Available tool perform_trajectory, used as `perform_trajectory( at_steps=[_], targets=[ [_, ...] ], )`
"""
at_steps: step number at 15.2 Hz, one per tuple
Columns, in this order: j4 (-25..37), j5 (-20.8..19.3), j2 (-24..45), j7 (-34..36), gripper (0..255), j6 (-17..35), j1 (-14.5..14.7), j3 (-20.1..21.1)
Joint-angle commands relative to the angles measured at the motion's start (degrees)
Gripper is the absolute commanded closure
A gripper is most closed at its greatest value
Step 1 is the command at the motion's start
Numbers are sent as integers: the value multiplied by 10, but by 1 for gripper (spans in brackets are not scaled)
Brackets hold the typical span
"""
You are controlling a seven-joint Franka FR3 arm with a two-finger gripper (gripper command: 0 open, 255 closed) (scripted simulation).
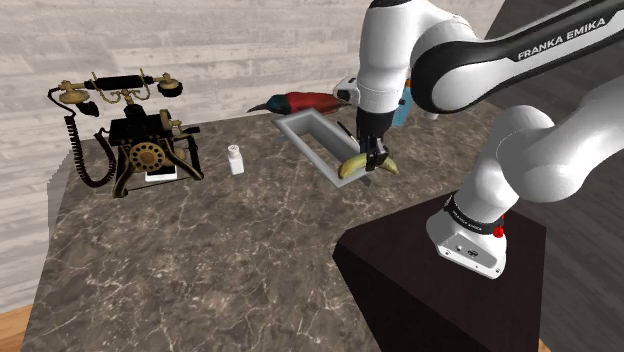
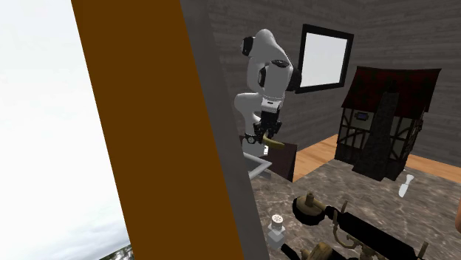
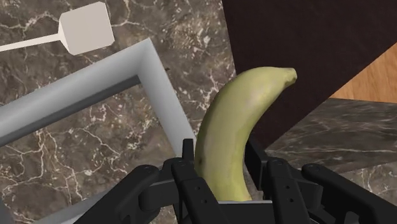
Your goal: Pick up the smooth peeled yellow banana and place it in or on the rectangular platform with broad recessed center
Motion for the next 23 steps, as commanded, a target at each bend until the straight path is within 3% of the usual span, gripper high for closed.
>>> perform_trajectory(
  at_steps=[1,8,16,23],
  targets=[
    [21,-20,27,-22,255,6,-20,-17],
    [117,-70,141,-89,255,31,-74,-70],
    [266,-93,282,-163,255,32,-115,-118],
    [241,-98,312,-156,255,87,-116,-119]
  ],
)
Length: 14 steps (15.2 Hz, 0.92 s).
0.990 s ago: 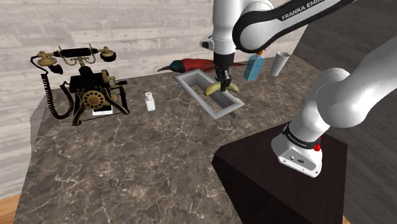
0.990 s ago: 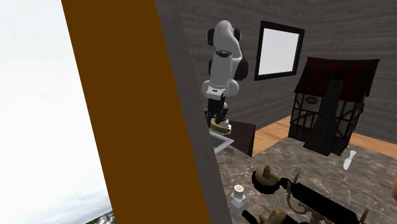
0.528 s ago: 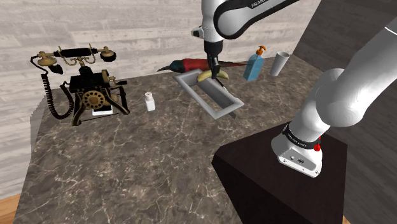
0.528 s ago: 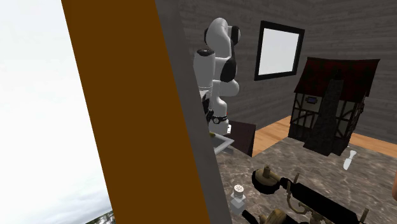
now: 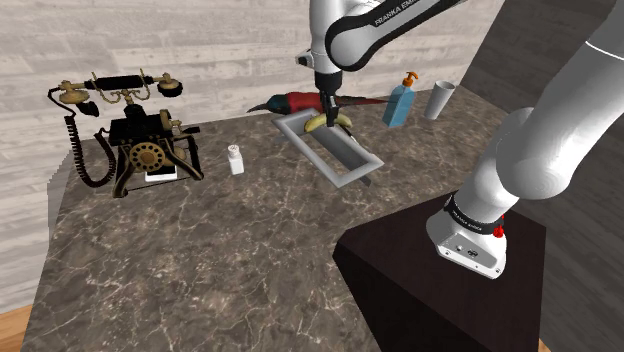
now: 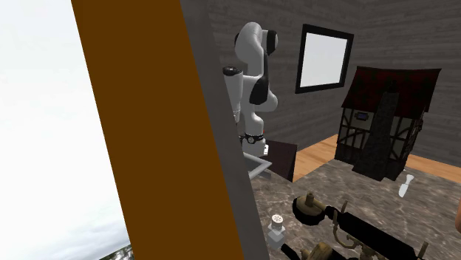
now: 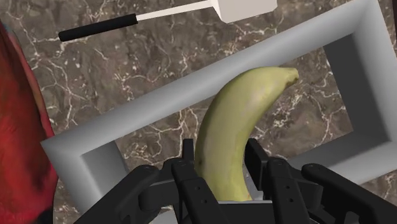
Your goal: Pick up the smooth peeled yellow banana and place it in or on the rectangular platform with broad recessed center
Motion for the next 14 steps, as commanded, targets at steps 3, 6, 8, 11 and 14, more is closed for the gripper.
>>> perform_trajectory(
  at_steps=[3,6,8,11,14],
  targets=[
    [-11,-3,21,4,255,33,-1,-1],
    [-19,-5,37,8,255,56,-1,-1],
    [-23,-7,48,10,255,71,-2,-2],
    [-23,-7,48,10,255,71,-2,-2],
    [-23,-7,48,10,255,71,-2,-1]
  ],
)
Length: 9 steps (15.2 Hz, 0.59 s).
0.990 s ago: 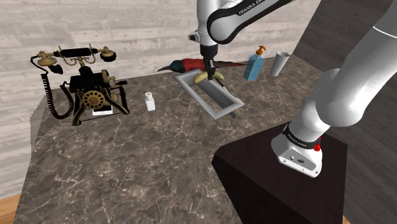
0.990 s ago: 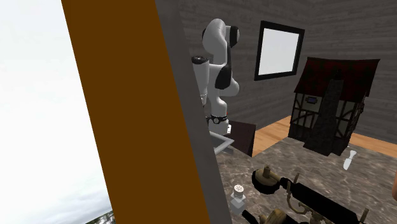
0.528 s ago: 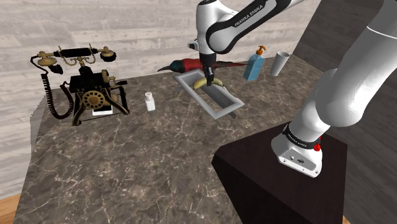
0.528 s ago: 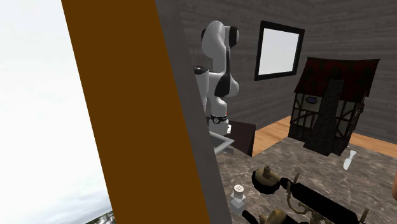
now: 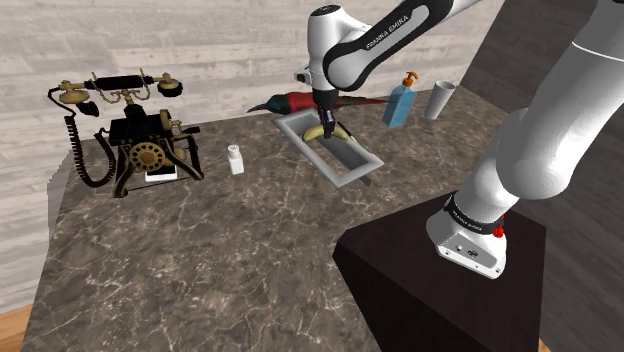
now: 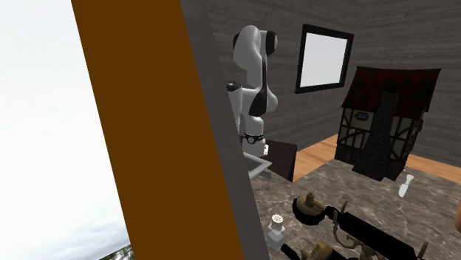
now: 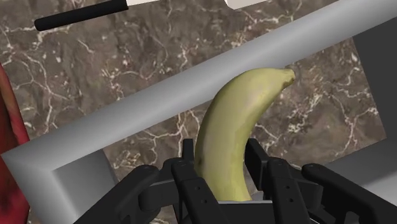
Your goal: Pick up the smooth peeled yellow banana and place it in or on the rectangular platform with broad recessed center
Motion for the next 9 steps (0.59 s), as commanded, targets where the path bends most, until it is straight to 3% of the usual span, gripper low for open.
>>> perform_trajectory(
  at_steps=[1,2,3,8,9],
  targets=[
    [-1,0,2,0,255,0,0,0],
    [-1,0,2,0,255,0,0,0],
    [-1,0,2,0,0,0,0,0],
    [-1,0,2,0,0,0,0,0],
    [7,2,-10,-1,0,-20,1,1]
  ],
)
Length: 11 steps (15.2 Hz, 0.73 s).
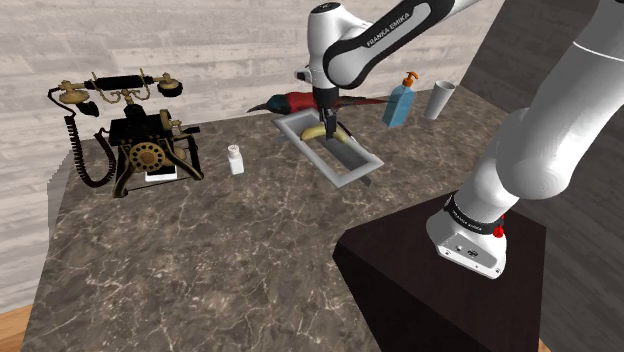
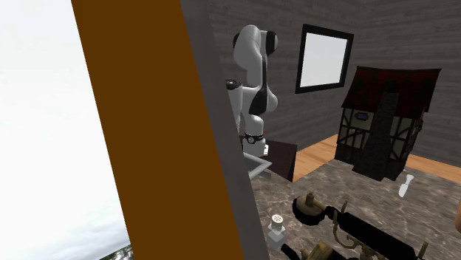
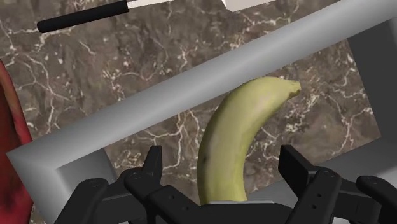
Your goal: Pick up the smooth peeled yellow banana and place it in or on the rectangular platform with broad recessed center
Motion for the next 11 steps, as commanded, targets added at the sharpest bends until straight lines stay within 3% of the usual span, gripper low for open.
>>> perform_trajectory(
  at_steps=[1,3,11],
  targets=[
    [12,4,-16,-1,0,-29,2,2],
    [30,8,-34,-3,0,-64,5,5],
    [30,8,-34,-3,0,-64,5,5]
  ],
)
